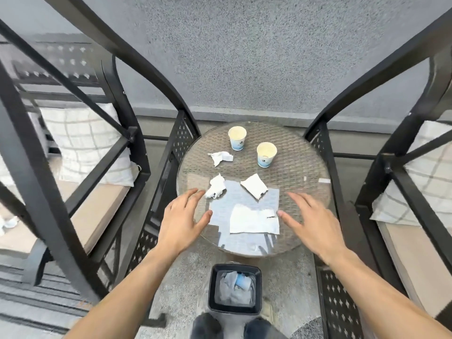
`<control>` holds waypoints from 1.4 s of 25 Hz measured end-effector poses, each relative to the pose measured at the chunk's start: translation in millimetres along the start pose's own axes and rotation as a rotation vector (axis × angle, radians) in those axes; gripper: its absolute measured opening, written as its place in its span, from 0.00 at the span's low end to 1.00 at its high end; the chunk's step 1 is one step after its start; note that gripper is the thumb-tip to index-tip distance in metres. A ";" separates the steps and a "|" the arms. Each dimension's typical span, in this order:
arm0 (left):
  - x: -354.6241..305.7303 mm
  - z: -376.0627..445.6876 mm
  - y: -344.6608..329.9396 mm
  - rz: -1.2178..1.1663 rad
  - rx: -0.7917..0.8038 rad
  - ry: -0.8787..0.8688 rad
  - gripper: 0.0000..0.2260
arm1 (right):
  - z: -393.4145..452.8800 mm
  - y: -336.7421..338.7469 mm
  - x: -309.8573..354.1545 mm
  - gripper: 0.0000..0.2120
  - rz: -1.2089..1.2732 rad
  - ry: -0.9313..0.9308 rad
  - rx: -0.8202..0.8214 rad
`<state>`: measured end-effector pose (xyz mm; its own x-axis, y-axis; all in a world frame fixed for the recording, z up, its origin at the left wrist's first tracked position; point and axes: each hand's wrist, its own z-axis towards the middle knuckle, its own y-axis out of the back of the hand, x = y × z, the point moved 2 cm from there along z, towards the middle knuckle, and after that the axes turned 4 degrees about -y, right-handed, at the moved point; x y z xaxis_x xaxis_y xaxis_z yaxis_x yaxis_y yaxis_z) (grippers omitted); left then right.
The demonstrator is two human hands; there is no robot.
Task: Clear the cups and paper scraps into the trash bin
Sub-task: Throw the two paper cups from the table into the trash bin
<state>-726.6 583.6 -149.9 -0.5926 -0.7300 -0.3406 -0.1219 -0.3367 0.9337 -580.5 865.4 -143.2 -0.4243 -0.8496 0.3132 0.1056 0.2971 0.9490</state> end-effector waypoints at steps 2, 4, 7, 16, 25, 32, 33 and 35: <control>9.8 9.5 -14.4 -0.006 0.033 -0.002 0.25 | 7.6 -17.5 -0.8 0.30 0.005 -0.010 0.023; 22.5 18.3 -30.7 -0.009 0.080 -0.008 0.25 | 16.0 -36.5 -1.5 0.30 0.014 -0.042 0.045; 42.9 39.9 -49.9 -0.009 0.126 -0.033 0.25 | 37.7 -59.3 -4.2 0.30 0.012 -0.076 0.051; 81.2 196.6 -119.1 -0.088 0.141 -0.037 0.29 | 173.0 -118.1 -36.6 0.35 0.043 -0.194 -0.017; 70.4 325.9 -166.5 -0.253 0.075 0.091 0.49 | 261.1 -143.9 -52.9 0.52 0.192 -0.243 -0.047; 53.9 359.3 -179.3 -0.339 0.055 0.106 0.45 | 282.7 -147.3 -42.8 0.45 0.285 -0.207 -0.103; 53.5 359.3 -179.7 -0.334 0.047 0.094 0.43 | 283.4 -147.0 -41.8 0.43 0.287 -0.202 -0.110; 52.9 357.3 -179.4 -0.355 0.036 0.076 0.42 | 283.2 -145.2 -39.7 0.40 0.307 -0.202 -0.122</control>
<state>-1020.6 817.9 -296.0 -0.4477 -0.6139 -0.6501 -0.3385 -0.5566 0.7587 -833.7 979.4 -303.6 -0.5239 -0.6227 0.5811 0.3564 0.4594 0.8136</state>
